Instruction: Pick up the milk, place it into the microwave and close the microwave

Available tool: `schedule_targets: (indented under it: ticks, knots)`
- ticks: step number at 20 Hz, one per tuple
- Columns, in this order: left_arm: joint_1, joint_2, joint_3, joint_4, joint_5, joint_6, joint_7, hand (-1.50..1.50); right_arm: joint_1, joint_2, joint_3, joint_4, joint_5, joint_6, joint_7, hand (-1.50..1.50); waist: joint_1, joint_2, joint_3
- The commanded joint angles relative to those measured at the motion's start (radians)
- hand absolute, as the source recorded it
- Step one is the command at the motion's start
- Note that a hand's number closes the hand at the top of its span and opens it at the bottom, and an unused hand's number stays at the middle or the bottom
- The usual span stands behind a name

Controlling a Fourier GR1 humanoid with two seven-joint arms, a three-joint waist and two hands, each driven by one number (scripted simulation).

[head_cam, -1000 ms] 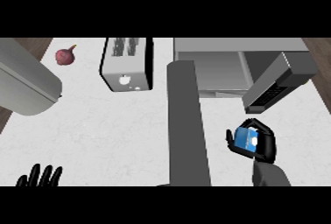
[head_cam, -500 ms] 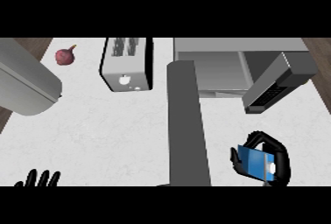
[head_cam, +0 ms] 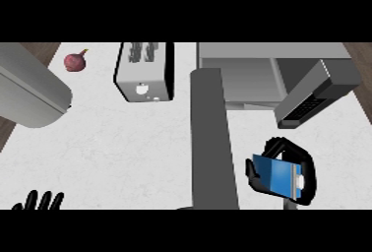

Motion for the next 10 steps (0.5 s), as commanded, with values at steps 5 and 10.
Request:
schedule_targets:
  ticks: [5,10]
  knots:
    - [-0.014,-0.012,0.017,0.011,0.0,0.002,-0.003,-1.5,-0.186,0.0,0.057,0.213,0.017,-0.163,-0.013,1.5,0.006,0.002,0.001]
    - [0.044,0.008,0.037,-0.008,0.027,-0.034,-0.008,-1.5,-0.385,0.0,0.033,0.389,0.064,-0.272,0.036,1.5,0.019,0.005,0.001]
